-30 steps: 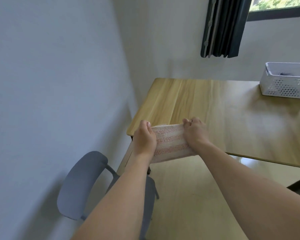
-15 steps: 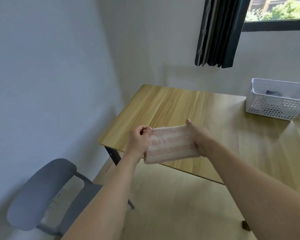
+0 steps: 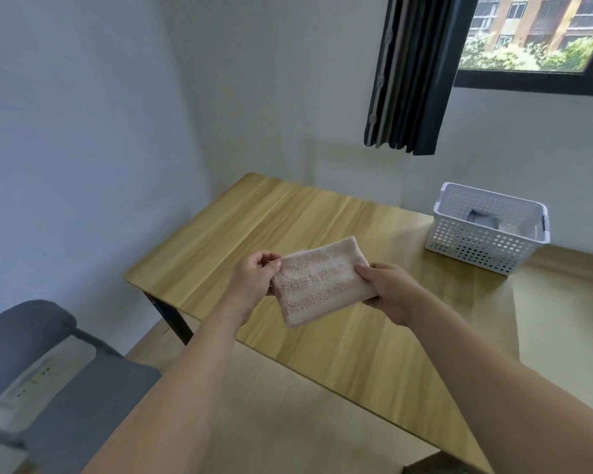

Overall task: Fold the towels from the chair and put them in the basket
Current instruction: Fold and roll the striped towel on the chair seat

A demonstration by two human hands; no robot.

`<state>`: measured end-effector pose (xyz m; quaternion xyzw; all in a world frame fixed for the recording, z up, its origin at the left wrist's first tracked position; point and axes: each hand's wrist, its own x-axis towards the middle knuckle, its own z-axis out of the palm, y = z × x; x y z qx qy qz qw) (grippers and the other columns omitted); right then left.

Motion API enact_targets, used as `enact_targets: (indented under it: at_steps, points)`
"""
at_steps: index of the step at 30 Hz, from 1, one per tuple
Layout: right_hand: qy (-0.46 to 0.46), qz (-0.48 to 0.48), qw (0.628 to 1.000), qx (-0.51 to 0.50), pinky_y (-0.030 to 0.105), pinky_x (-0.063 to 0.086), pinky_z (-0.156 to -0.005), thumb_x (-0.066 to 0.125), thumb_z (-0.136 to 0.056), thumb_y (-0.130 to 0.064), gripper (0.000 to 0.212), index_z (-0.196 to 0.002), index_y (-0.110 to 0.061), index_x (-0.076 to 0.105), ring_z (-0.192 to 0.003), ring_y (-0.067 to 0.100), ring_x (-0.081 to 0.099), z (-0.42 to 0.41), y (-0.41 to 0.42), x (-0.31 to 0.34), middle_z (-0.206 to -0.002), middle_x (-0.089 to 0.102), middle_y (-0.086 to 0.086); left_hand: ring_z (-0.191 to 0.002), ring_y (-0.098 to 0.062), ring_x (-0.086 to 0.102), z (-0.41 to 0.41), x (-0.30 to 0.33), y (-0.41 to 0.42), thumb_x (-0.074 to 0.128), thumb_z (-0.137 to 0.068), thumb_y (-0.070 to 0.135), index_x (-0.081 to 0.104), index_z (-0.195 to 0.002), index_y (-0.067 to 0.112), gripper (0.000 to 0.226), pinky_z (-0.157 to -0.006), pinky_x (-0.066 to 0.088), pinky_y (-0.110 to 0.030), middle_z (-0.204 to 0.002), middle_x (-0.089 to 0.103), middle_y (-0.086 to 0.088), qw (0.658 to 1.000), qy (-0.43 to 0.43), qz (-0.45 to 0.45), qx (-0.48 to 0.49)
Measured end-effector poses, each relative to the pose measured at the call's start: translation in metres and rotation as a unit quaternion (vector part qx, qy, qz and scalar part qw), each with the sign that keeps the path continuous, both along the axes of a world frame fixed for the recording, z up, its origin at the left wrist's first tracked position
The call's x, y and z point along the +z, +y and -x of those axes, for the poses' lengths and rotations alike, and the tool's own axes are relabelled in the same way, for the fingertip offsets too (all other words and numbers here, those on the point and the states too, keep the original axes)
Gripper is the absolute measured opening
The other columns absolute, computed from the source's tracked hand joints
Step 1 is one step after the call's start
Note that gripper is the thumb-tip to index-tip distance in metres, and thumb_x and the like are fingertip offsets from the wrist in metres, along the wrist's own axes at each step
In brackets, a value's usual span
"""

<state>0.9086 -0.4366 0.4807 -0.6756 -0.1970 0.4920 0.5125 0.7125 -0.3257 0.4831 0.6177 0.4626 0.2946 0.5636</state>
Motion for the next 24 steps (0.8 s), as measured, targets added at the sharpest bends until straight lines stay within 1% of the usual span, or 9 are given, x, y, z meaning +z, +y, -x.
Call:
enact_targets:
  at_steps: [3, 5, 6, 10, 13, 15, 19, 22, 24]
  points:
    - [-0.051, 0.003, 0.998, -0.025, 0.032, 0.051, -0.072, 0.053, -0.097, -0.025, 0.022, -0.102, -0.005, 0.062, -0.083, 0.02, 0.057, -0.042, -0.02, -0.004, -0.101, 0.062, 0.011, -0.072, -0.019, 0.061, -0.041, -0.006, -0.023, 0.054, -0.094, 0.005, 0.061, -0.089, 0.012, 0.012, -0.067, 0.056, -0.037, -0.084, 0.063, -0.007, 1.0, 0.008, 0.005, -0.025]
    - [-0.087, 0.005, 0.995, -0.04, 0.038, 0.052, -0.083, 0.052, -0.097, -0.025, 0.023, -0.101, -0.006, 0.062, -0.088, 0.022, 0.058, -0.068, -0.031, -0.008, -0.103, 0.063, 0.011, -0.076, -0.021, 0.062, -0.067, -0.011, -0.031, 0.055, -0.094, 0.006, 0.062, -0.09, 0.014, 0.011, -0.074, 0.056, -0.042, -0.085, 0.064, -0.007, 0.999, 0.014, 0.011, -0.048]
    - [-0.106, 0.007, 0.993, -0.048, 0.039, 0.053, -0.086, 0.052, -0.097, -0.026, 0.023, -0.101, -0.006, 0.063, -0.089, 0.022, 0.059, -0.081, -0.038, -0.011, -0.103, 0.064, 0.01, -0.076, -0.02, 0.062, -0.08, -0.014, -0.035, 0.056, -0.094, 0.006, 0.062, -0.09, 0.014, 0.01, -0.074, 0.056, -0.041, -0.085, 0.065, -0.006, 0.998, 0.02, 0.013, -0.063]
    - [-0.151, 0.016, 0.986, -0.076, 0.045, 0.053, -0.091, 0.052, -0.096, -0.03, 0.028, -0.1, -0.006, 0.065, -0.094, 0.024, 0.061, -0.136, -0.07, -0.026, -0.102, 0.066, 0.011, -0.069, -0.013, 0.058, -0.137, -0.028, -0.052, 0.058, -0.093, 0.007, 0.062, -0.095, 0.013, 0.007, -0.061, 0.051, -0.027, -0.083, 0.064, -0.003, 0.992, 0.036, 0.014, -0.117]
    - [-0.152, 0.016, 0.985, -0.078, 0.039, 0.052, -0.088, 0.051, -0.097, -0.03, 0.024, -0.099, -0.011, 0.065, -0.093, 0.021, 0.061, -0.184, -0.087, -0.036, -0.104, 0.066, 0.008, -0.066, -0.012, 0.059, -0.182, -0.037, -0.071, 0.059, -0.093, 0.008, 0.062, -0.095, 0.014, 0.008, -0.059, 0.049, -0.024, -0.083, 0.065, -0.002, 0.991, 0.049, 0.009, -0.125]
    - [-0.153, 0.013, 0.986, -0.071, 0.038, 0.05, -0.086, 0.048, -0.097, -0.031, 0.027, -0.099, -0.01, 0.065, -0.093, 0.021, 0.06, -0.217, -0.091, -0.043, -0.104, 0.065, 0.008, -0.064, -0.011, 0.06, -0.212, -0.038, -0.084, 0.059, -0.093, 0.008, 0.062, -0.096, 0.013, 0.007, -0.058, 0.049, -0.023, -0.081, 0.067, -0.002, 0.991, 0.059, -0.004, -0.124]
    - [-0.173, -0.004, 0.984, -0.041, 0.031, 0.042, -0.068, 0.043, -0.098, -0.035, 0.034, -0.097, -0.007, 0.062, -0.079, 0.018, 0.051, -0.275, -0.097, -0.048, -0.09, 0.058, 0.007, -0.064, -0.01, 0.06, -0.267, -0.033, -0.106, 0.058, -0.093, 0.007, 0.061, -0.094, 0.016, 0.009, -0.059, 0.049, -0.024, -0.079, 0.068, 0.001, 0.996, 0.057, -0.015, -0.067]
    - [-0.192, -0.009, 0.981, -0.021, 0.026, 0.038, -0.061, 0.042, -0.099, -0.034, 0.032, -0.093, -0.008, 0.06, -0.073, 0.015, 0.048, -0.311, -0.102, -0.046, -0.083, 0.055, 0.002, -0.066, -0.012, 0.059, -0.301, -0.031, -0.119, 0.058, -0.092, 0.008, 0.061, -0.097, 0.013, 0.008, -0.06, 0.048, -0.025, -0.083, 0.068, -0.005, 0.997, 0.067, -0.017, -0.041]
    - [-0.194, -0.002, 0.981, -0.007, 0.027, 0.04, -0.062, 0.043, -0.099, -0.033, 0.029, -0.095, -0.011, 0.061, -0.075, 0.015, 0.051, -0.334, -0.102, -0.043, -0.087, 0.058, 0.002, -0.067, -0.015, 0.058, -0.323, -0.03, -0.125, 0.058, -0.093, 0.007, 0.059, -0.099, 0.012, 0.008, -0.059, 0.048, -0.025, -0.086, 0.067, -0.011, 0.997, 0.07, -0.015, -0.03]
